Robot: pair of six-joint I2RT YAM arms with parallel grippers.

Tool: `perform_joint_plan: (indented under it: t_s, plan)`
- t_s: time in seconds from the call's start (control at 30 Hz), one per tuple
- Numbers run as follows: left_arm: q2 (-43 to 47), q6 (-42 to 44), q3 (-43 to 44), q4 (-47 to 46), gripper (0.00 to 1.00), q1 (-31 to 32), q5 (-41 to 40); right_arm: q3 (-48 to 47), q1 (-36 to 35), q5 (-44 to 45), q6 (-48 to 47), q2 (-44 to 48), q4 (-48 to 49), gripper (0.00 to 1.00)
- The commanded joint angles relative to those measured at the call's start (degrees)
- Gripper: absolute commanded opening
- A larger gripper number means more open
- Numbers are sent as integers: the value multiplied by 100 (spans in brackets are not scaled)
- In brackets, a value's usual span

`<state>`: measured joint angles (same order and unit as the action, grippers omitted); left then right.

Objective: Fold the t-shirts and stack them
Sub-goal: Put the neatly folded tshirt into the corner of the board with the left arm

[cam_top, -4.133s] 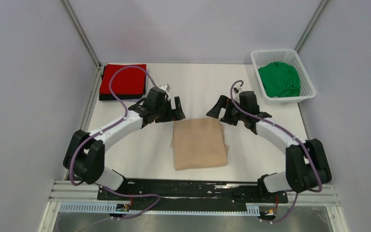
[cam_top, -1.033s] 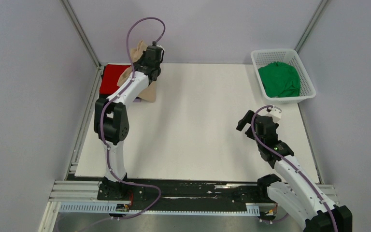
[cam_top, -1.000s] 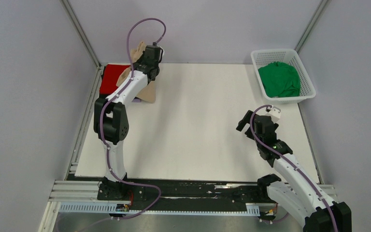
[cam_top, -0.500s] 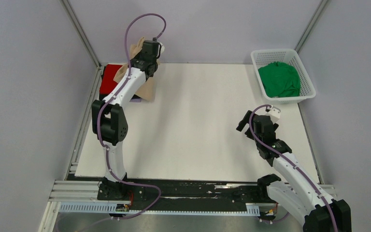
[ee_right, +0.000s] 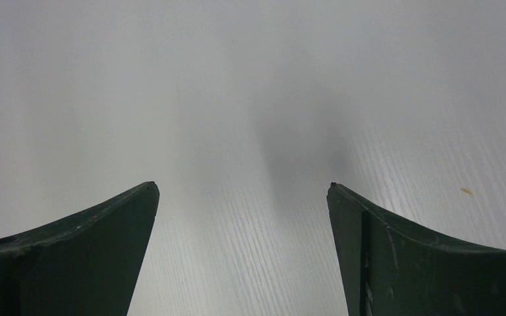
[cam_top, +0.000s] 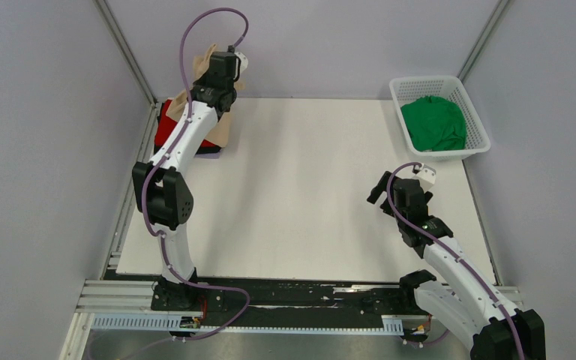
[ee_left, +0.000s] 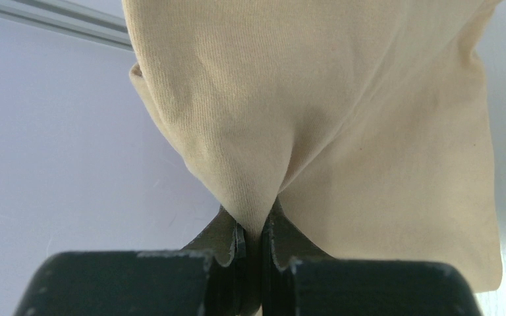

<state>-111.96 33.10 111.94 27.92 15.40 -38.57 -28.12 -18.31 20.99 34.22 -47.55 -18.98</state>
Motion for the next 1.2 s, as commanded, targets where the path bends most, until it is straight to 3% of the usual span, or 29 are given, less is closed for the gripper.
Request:
perform_joint_plan:
  t_s: [0.0,0.53,0.6,0.67,0.7,0.73,0.77,0.97,1.17]
  plan:
    - [197,-187,242,-167,0,-247,328,-194,11,169,34,0,259,100]
    - [-1010,-231,543,-552,2,-1063,1007,-247,11,435,-20,-179,191,100]
    - [-1195,-301,714,-641,11,-1184,979,-242,8,504,-56,-259,217,100]
    - [-1371,-453,959,-592,56,-1316,1028,-263,6,517,-85,-349,220,100]
    - [-1424,-506,1030,-593,88,-1392,1014,-276,5,515,-94,-400,207,100]
    - [-1502,-603,1165,-628,94,-1422,922,-288,11,519,-105,-418,210,100]
    - [-1534,-673,1230,-646,98,-1466,856,-297,6,508,-108,-429,203,100]
    - [-1464,-1410,1530,-545,100,-1522,527,-277,10,510,-48,-303,197,100]
    - [-1076,-2615,1504,121,100,-1522,1095,-255,5,419,79,-102,201,100]
